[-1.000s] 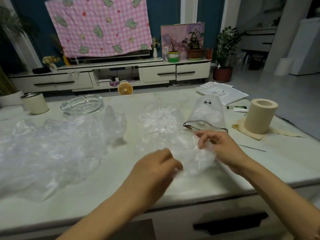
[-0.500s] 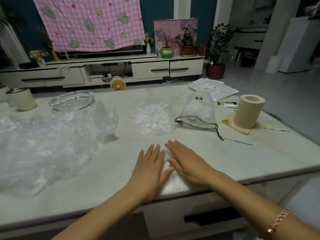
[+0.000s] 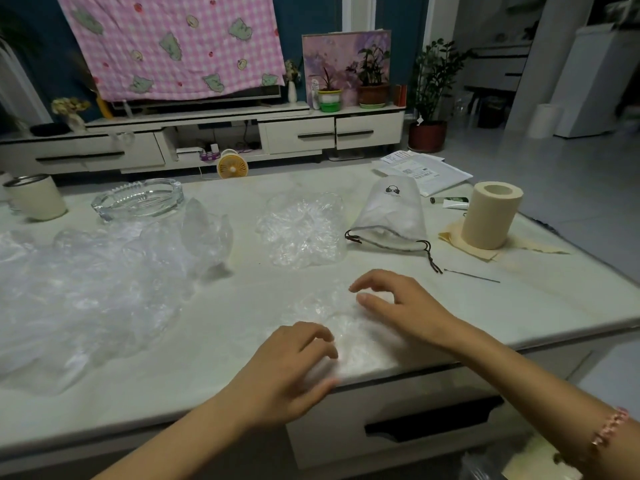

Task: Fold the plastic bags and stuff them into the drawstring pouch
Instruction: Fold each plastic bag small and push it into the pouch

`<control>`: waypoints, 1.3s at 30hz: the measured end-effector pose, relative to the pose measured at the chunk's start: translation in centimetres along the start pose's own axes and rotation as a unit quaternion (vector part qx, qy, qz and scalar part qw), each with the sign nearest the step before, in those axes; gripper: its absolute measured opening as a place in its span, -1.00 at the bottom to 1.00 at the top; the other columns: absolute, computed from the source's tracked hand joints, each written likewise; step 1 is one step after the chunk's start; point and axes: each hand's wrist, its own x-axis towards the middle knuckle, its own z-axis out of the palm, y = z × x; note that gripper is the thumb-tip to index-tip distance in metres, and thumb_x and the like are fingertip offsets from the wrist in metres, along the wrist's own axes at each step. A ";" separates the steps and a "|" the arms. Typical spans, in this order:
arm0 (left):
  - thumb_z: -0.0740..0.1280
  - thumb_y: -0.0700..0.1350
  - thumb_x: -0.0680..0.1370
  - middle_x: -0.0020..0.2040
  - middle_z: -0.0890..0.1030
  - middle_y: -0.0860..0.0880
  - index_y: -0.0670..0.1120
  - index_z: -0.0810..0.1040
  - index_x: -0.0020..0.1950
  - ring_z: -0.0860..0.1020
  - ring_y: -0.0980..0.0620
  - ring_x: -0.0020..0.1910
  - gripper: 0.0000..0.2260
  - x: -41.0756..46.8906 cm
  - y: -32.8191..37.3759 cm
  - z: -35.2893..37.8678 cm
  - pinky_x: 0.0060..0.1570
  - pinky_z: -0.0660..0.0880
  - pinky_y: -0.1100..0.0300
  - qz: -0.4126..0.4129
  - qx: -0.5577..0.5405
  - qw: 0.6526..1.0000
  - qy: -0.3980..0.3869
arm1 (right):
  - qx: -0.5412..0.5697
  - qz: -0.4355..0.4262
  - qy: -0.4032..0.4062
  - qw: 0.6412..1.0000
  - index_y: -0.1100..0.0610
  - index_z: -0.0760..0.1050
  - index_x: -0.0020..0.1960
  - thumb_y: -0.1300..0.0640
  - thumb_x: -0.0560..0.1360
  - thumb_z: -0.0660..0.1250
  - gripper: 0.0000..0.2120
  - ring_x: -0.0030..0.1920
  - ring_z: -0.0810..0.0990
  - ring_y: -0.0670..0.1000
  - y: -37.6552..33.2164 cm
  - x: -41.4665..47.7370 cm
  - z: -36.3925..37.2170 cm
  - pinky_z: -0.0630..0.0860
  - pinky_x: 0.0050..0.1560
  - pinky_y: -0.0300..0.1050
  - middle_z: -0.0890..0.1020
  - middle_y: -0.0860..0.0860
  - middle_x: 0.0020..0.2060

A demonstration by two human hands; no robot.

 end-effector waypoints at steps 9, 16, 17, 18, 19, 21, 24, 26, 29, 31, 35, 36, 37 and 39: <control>0.25 -0.02 0.57 -0.20 0.59 0.11 -0.05 0.52 -0.16 0.54 0.14 -0.23 -0.83 1.2 0.1 -0.8 -0.18 0.42 0.31 -0.326 -0.279 0.893 0.134 | -0.057 -0.019 -0.106 0.992 0.10 0.55 0.09 0.08 0.46 0.43 -0.77 0.02 0.53 -0.10 1.1 0.3 0.0 0.41 0.11 -0.20 0.61 -0.04 0.00; 0.33 0.20 0.44 -0.26 0.56 0.06 0.04 0.49 -0.08 0.51 0.19 -0.23 -0.75 1.7 2.1 -0.8 -0.24 0.44 0.29 -0.419 -0.228 0.857 0.195 | 0.064 0.057 -0.048 0.995 0.11 0.58 -0.26 0.15 0.48 0.40 -0.86 -0.31 0.53 -0.11 1.2 3.6 0.6 0.48 -0.18 -0.17 0.63 0.04 -0.34; 0.32 0.13 0.48 -0.31 0.55 0.04 0.04 0.49 -0.11 0.51 0.14 -0.28 -0.82 1.7 2.0 -0.7 -0.24 0.44 0.20 -0.434 -0.197 0.859 0.187 | 0.035 0.056 -0.059 0.996 0.09 0.55 -0.31 0.10 0.48 0.40 -0.80 -0.39 0.47 -0.16 1.0 3.9 1.1 0.43 -0.25 -0.21 0.58 -0.03 -0.42; 0.28 0.09 0.52 -0.35 0.53 0.03 0.02 0.48 -0.16 0.50 0.11 -0.32 -0.83 1.7 1.9 -0.5 -0.26 0.44 0.14 -0.443 -0.168 0.862 0.181 | 0.005 0.058 -0.063 0.996 0.06 0.50 -0.36 0.06 0.49 0.38 -0.74 -0.44 0.42 -0.19 0.8 4.1 1.5 0.38 -0.29 -0.23 0.53 -0.08 -0.47; 0.25 0.07 0.56 -0.38 0.52 0.02 0.01 0.47 -0.19 0.50 0.08 -0.34 -0.80 1.5 1.6 -0.5 -0.28 0.43 0.10 -0.451 -0.142 0.864 0.171 | -0.025 0.060 -0.061 0.996 0.05 0.45 -0.40 0.03 0.50 0.37 -0.69 -0.46 0.39 -0.18 0.6 4.3 1.9 0.36 -0.29 -0.21 0.50 -0.10 -0.50; 0.19 0.07 0.59 -0.38 0.52 0.02 -0.01 0.46 -0.16 0.50 0.03 -0.32 -0.79 1.1 1.0 -0.6 -0.31 0.39 0.12 -0.467 -0.080 0.871 0.131 | -0.074 0.072 -0.052 0.993 0.05 0.39 -0.40 -0.04 0.52 0.33 -0.65 -0.40 0.40 -0.12 0.5 4.6 2.4 0.34 -0.27 -0.14 0.47 -0.09 -0.47; 0.09 0.08 0.63 -0.24 0.57 0.04 -0.02 0.41 0.01 0.54 -0.03 -0.22 -0.79 0.8 0.4 -1.1 -0.24 0.43 0.11 -0.475 0.032 0.879 0.034 | -0.161 0.086 -0.040 0.982 0.07 0.37 -0.26 -0.12 0.53 0.27 -0.69 -0.24 0.46 0.01 -0.1 4.9 3.0 0.28 -0.30 -0.12 0.50 -0.06 -0.34; 0.01 0.09 0.64 -0.15 0.52 0.03 -0.03 0.31 0.08 0.53 -0.05 -0.18 -0.77 0.9 0.1 -1.4 -0.29 0.36 0.15 -0.467 0.126 0.874 -0.043 | -0.215 0.088 -0.019 0.972 0.10 0.38 -0.10 -0.15 0.54 0.22 -0.70 -0.07 0.50 0.09 -0.3 5.0 3.6 0.28 -0.21 -0.10 0.57 0.02 -0.15; -0.08 0.12 0.65 -0.09 0.36 0.02 -0.06 0.28 0.12 0.40 -0.04 -0.28 -0.70 1.1 0.1 -1.7 -0.45 0.15 0.20 -0.458 0.218 0.854 -0.113 | -0.298 0.078 0.021 0.951 0.15 0.37 0.06 -0.17 0.58 0.13 -0.64 0.02 0.52 0.15 0.0 5.1 4.4 0.33 -0.12 -0.05 0.55 0.07 0.00; -0.09 0.14 0.65 0.00 0.36 0.00 -0.06 0.35 0.10 0.39 -0.03 -0.20 -0.65 1.2 -0.2 -1.7 -0.42 0.17 0.20 -0.459 0.240 0.845 -0.131 | -0.336 0.074 0.054 0.938 0.16 0.38 0.12 -0.15 0.60 0.09 -0.61 0.06 0.50 0.14 0.6 5.2 4.4 0.30 -0.13 -0.06 0.51 0.08 0.04; -0.09 0.16 0.64 -0.06 0.30 0.01 -0.06 0.36 -0.16 0.31 0.01 -0.10 -0.59 1.2 -0.4 -1.6 -0.26 0.24 0.19 -0.441 0.245 0.852 -0.140 | -0.390 0.093 0.098 0.911 0.19 0.41 0.14 -0.05 0.64 0.02 -0.65 0.12 0.46 0.14 1.7 5.2 3.6 0.22 -0.16 -0.08 0.50 0.11 0.08; -0.08 0.17 0.64 -0.08 0.30 0.01 -0.07 0.35 -0.18 0.33 0.01 -0.12 -0.59 1.1 -0.5 -1.6 -0.26 0.25 0.19 -0.436 0.233 0.860 -0.128 | -0.398 0.095 0.099 0.907 0.19 0.42 0.14 -0.02 0.64 0.03 -0.67 0.12 0.46 0.15 2.0 5.1 3.3 0.22 -0.15 -0.07 0.50 0.12 0.09; -0.05 0.18 0.63 -0.10 0.33 0.01 -0.07 0.36 -0.19 0.37 0.00 -0.14 -0.59 1.0 -0.5 -1.5 -0.27 0.28 0.19 -0.434 0.214 0.868 -0.109 | -0.392 0.091 0.100 0.910 0.19 0.43 0.13 0.00 0.64 0.05 -0.69 0.12 0.46 0.15 2.3 5.1 3.0 0.25 -0.13 -0.06 0.51 0.12 0.08; 0.04 0.19 0.60 -0.19 0.39 0.00 -0.10 0.37 -0.19 0.45 -0.04 -0.22 -0.60 0.6 -0.7 -1.4 -0.28 0.34 0.16 -0.431 0.153 0.888 -0.050 | -0.312 0.077 0.104 0.941 0.18 0.48 0.08 0.04 0.61 0.13 -0.75 0.07 0.48 0.13 2.5 5.1 2.4 0.32 -0.07 -0.04 0.54 0.11 0.04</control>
